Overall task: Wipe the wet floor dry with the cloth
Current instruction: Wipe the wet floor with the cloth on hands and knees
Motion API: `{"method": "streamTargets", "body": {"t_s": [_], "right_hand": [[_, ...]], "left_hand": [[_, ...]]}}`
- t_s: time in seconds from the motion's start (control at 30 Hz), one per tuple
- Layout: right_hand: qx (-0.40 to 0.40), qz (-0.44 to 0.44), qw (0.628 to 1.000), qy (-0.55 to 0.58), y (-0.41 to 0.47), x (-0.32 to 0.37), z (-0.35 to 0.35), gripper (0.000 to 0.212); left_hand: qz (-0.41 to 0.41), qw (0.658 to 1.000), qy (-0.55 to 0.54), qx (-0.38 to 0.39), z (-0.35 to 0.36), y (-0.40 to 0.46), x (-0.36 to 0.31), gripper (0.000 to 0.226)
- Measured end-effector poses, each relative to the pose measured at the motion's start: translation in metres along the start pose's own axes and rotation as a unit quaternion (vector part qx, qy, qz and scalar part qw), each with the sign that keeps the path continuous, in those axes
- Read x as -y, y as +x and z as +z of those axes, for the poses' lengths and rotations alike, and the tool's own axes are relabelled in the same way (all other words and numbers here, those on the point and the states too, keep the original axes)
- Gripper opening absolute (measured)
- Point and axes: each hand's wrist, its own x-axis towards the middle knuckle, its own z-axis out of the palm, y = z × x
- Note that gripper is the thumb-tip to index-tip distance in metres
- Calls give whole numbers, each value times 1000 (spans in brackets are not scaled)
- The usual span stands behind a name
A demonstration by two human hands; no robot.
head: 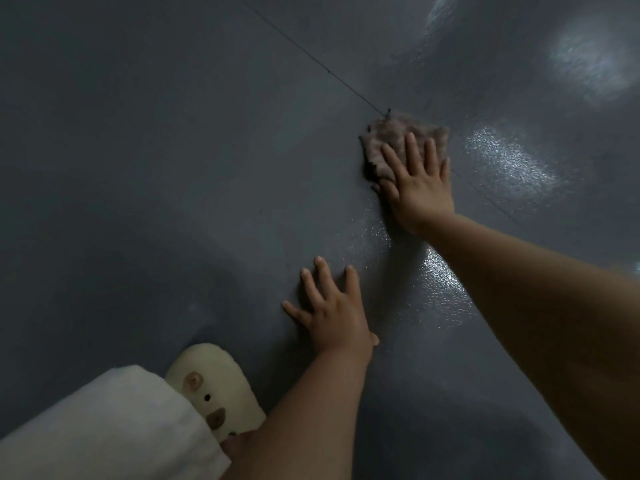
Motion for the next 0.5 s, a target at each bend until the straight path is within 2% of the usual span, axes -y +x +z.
{"method": "streamTargets", "body": {"t_s": [0.07,0.13,0.17,0.23,0.27,0.33,0.4,0.43,0.5], "right_hand": [[20,23,999,16,-6,25,2,57],[41,-19,999,8,-15,53,5,58],[49,-52,997,-1,-22,67,7,59],[58,-114,992,-17,-36,90,14,59],[63,-141,988,-26,-43,98,18,58],[76,-190,978,-50,-61,112,26,58],[79,-234,967,-61,-81,120,33,66],[83,-248,964,-55,-90,122,37,72],[77,-258,961,-57,-105,123,47,70]], "left_hand": [[8,1000,3,-2,-1,-1,2,107],[39,999,21,-22,3,-6,12,104],[60,996,10,-68,9,-9,19,99],[80,970,-99,-208,20,-13,34,75],[53,948,-184,-255,22,-14,38,62],[-39,897,-311,-311,18,-15,44,49],[-93,861,-345,-362,10,-12,49,44],[-97,856,-344,-373,9,-10,51,43],[-90,871,-322,-359,8,-11,54,44]]}}
